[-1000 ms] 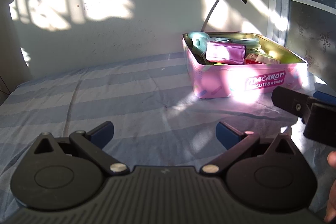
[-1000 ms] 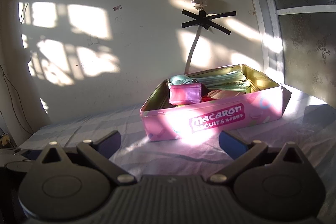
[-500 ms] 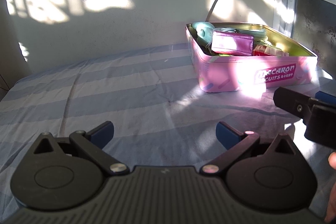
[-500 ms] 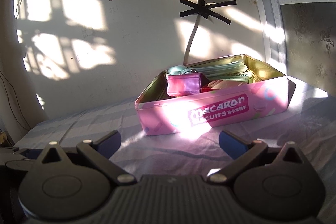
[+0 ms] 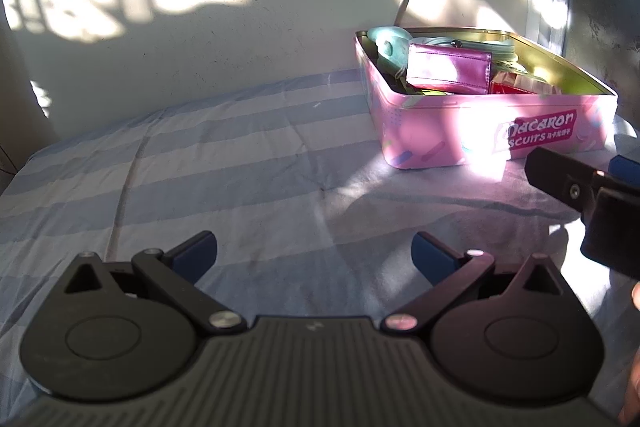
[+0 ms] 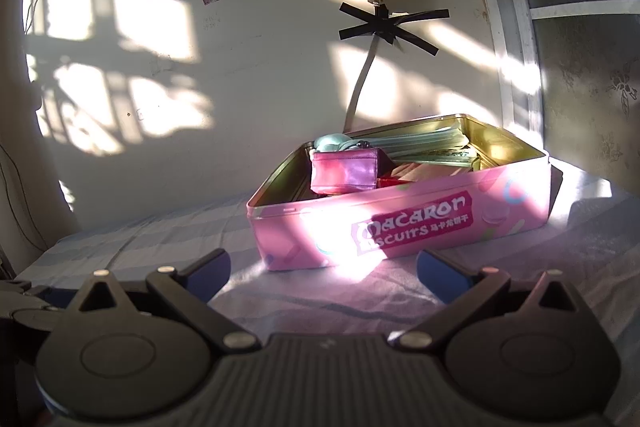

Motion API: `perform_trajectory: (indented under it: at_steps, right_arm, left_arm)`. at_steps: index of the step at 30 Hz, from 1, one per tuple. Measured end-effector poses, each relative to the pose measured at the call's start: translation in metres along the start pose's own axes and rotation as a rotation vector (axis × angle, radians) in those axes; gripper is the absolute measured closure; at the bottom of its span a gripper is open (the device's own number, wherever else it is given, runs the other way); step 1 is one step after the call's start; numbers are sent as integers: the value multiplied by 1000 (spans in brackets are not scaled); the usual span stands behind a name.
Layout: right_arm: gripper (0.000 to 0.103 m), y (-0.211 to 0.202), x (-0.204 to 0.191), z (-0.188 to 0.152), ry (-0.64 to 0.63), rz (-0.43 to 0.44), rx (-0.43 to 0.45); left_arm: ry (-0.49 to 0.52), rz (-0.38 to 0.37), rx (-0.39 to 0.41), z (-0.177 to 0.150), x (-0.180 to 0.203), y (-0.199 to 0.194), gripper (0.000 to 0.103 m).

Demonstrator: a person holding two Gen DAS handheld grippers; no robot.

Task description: Organize objects

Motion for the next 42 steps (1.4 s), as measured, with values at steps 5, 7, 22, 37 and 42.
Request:
perform_trajectory:
  at_steps: [5, 7, 22, 37, 42]
  right_arm:
    - [0, 4, 3, -1, 9, -4, -4]
    - [0, 5, 4, -3, 14, -6, -8]
    - [0, 7, 6, -6, 26, -9, -13]
    - [0, 8, 6, -9, 26, -4, -19]
    - [0, 8, 6, -9, 26, -4, -19]
  left_arm:
    - [6, 5, -11, 0, 3, 2, 0]
    - [11, 8, -16, 0, 4, 3, 0]
    - [-2, 0, -33, -3, 3, 4, 0]
    - [-10, 8, -42, -5, 2, 5, 0]
    - [-18, 3, -47, -5, 0, 6, 0]
Point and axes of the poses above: each gripper's, at about its wrist camera, not at the fingertips, and y roughly the way its jaws point, x to its right, z to its top, the point moved 6 cm from there along y, roughly the way its jaws point, and after that the axes turned 2 degrees about x, right-handed, at the moved point
